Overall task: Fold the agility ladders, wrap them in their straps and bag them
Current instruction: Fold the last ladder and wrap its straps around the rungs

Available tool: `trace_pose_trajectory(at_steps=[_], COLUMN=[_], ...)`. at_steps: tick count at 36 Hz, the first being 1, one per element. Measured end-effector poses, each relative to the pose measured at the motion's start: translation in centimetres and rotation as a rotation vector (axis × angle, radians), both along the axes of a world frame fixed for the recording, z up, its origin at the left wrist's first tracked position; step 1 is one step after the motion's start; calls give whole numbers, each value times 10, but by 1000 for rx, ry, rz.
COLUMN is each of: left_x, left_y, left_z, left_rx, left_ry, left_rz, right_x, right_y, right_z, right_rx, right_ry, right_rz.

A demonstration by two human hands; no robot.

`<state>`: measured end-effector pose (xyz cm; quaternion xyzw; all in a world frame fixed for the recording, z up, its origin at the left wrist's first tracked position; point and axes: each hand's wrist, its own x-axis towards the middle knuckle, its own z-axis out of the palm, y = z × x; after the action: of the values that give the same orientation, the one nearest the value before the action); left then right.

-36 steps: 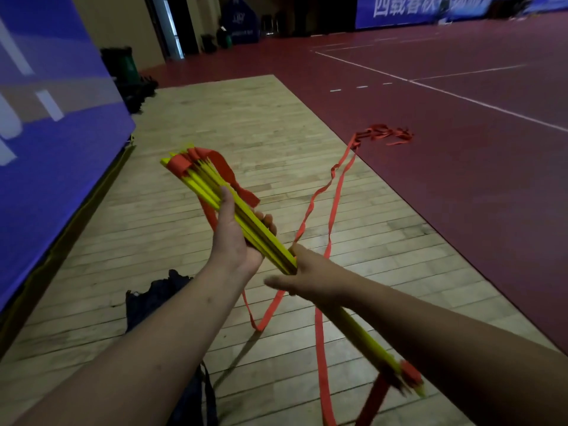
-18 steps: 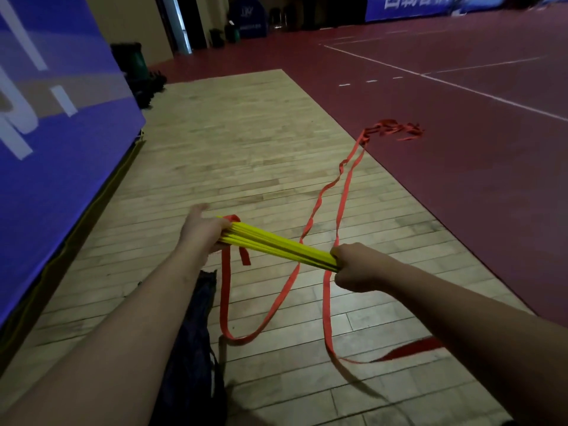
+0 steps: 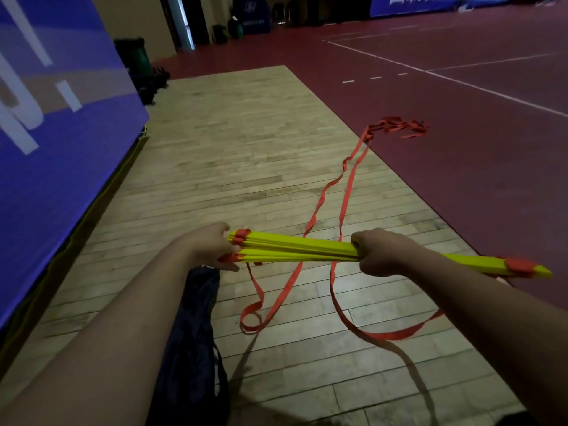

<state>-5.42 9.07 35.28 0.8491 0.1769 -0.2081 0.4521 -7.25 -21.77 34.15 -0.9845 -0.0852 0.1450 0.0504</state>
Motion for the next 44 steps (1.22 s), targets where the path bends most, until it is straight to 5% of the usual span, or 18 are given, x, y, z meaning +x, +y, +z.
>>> trace_pose_trajectory(at_steps=[3, 9, 12, 18, 21, 25, 29, 33, 37, 41, 44], left_x=[4, 6, 8, 8, -2, -10, -11, 3, 8, 18, 18], left_y=[-7, -14, -6, 5, 3, 12, 10, 15, 24, 37, 38], left_z=[6, 7, 10, 14, 19, 21, 20, 6, -1, 2, -1], left_rx=[376, 426, 279, -489, -711, -763, -568, -377, 105, 110, 307], left_ry=[-138, -214, -331, -272, -204, -190, -268, -317, -391, -480, -275], left_rz=[-66, 94, 274, 605, 416, 81, -117, 38, 54, 460, 386], right_x=[1, 0, 1, 4, 6, 7, 9, 10, 14, 15, 14], right_y=[-2, -1, -2, -10, -16, -25, -32, -31, -31, -33, -31], right_z=[-4, -11, -13, -12, -8, -6, -11, -12, -12, -14, -16], right_rx=[40, 108, 173, 245, 269, 338, 421, 450, 481, 500, 487], right_ry=[21, 56, 61, 19, 31, 208, 392, 435, 391, 344, 329], right_rz=[-13, 14, 27, 36, 48, 55, 27, 19, -16, -38, -50])
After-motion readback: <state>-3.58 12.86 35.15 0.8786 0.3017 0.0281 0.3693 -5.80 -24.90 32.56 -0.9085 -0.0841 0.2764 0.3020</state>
